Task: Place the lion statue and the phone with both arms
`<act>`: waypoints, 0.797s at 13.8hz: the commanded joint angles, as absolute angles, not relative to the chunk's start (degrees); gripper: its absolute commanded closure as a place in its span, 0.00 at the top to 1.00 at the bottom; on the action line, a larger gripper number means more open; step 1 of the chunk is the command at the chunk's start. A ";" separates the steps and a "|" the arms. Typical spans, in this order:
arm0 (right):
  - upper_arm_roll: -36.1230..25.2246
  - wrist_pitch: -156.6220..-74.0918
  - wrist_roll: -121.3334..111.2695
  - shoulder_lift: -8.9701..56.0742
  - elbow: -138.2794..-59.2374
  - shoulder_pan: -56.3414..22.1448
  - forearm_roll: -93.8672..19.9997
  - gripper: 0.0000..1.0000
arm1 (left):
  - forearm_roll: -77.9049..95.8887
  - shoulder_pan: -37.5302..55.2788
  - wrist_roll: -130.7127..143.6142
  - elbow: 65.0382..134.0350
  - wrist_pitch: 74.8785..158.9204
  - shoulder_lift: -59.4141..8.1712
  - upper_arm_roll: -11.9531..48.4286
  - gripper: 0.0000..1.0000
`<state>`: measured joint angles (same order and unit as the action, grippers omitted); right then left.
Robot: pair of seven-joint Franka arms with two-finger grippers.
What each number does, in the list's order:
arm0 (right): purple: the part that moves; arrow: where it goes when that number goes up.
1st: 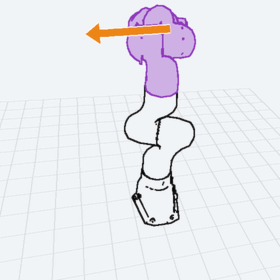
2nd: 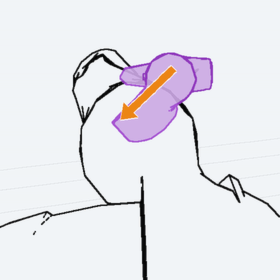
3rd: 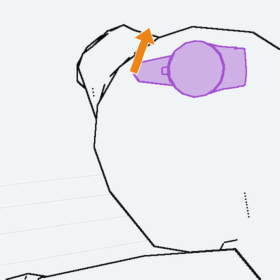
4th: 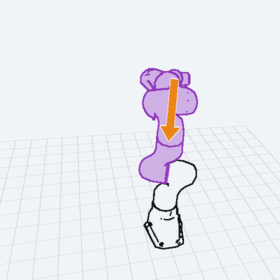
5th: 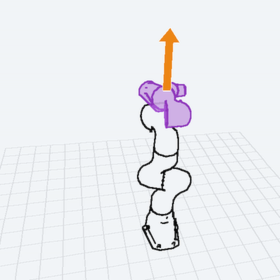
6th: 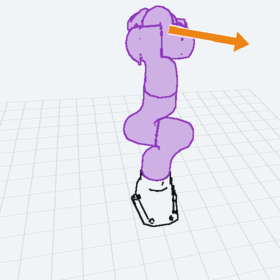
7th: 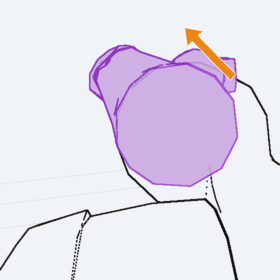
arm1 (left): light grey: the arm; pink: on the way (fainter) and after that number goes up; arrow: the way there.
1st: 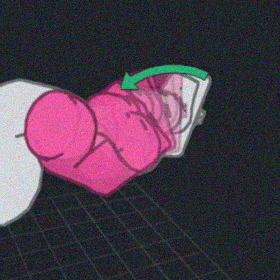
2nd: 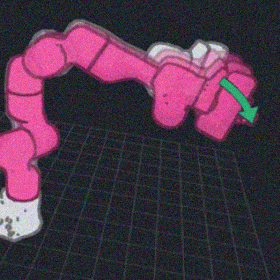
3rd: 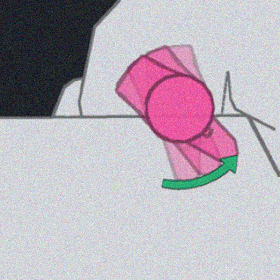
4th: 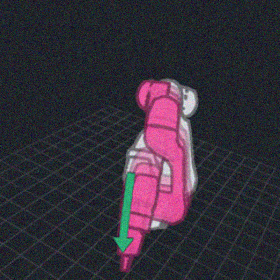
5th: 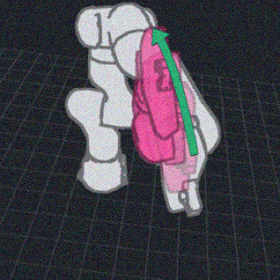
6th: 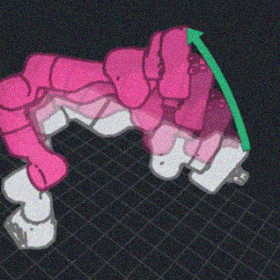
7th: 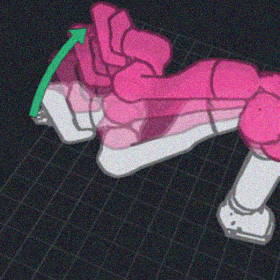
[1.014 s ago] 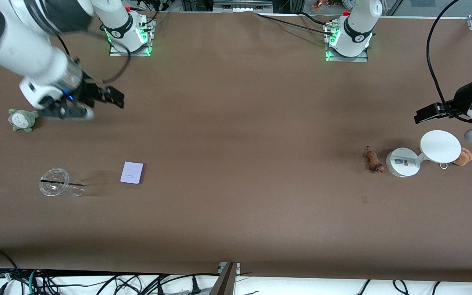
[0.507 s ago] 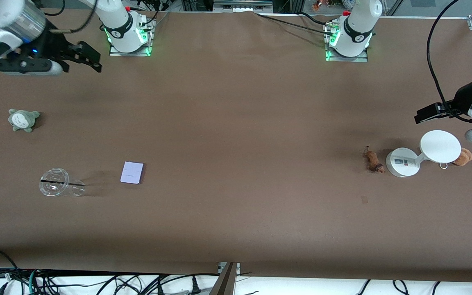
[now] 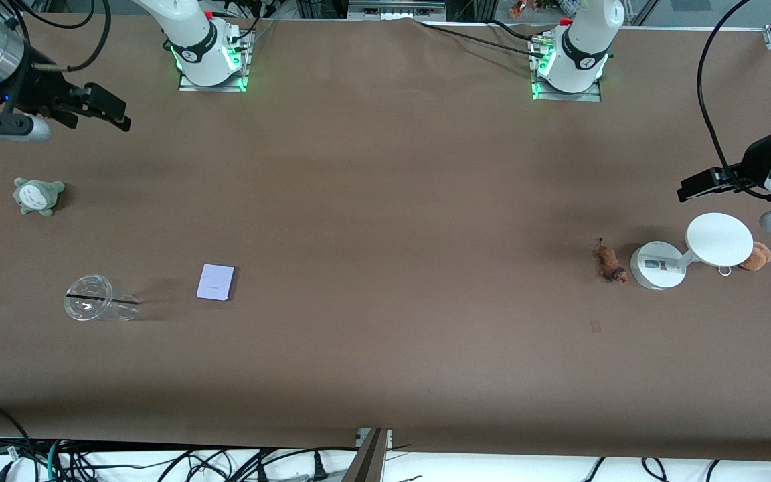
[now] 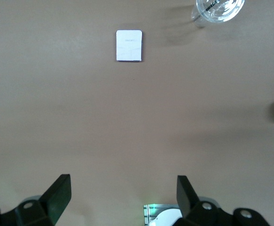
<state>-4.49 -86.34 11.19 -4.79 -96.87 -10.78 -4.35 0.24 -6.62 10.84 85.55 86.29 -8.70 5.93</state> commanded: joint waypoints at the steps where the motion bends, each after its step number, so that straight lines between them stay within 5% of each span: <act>1: -3.51 -82.72 8.09 3.14 -86.26 -8.35 -3.96 1.00 | 1.32 -6.50 9.93 83.76 84.81 -9.40 5.63 1.00; 11: -2.99 -78.92 6.51 4.57 -85.69 -7.82 1.14 1.00 | 1.32 -6.77 9.84 83.76 84.81 -9.40 5.63 1.00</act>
<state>-4.07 -79.76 8.17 4.88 -86.34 -8.78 -0.02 0.24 -6.67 10.84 85.53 86.26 -8.71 5.89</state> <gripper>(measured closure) 0.004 0.000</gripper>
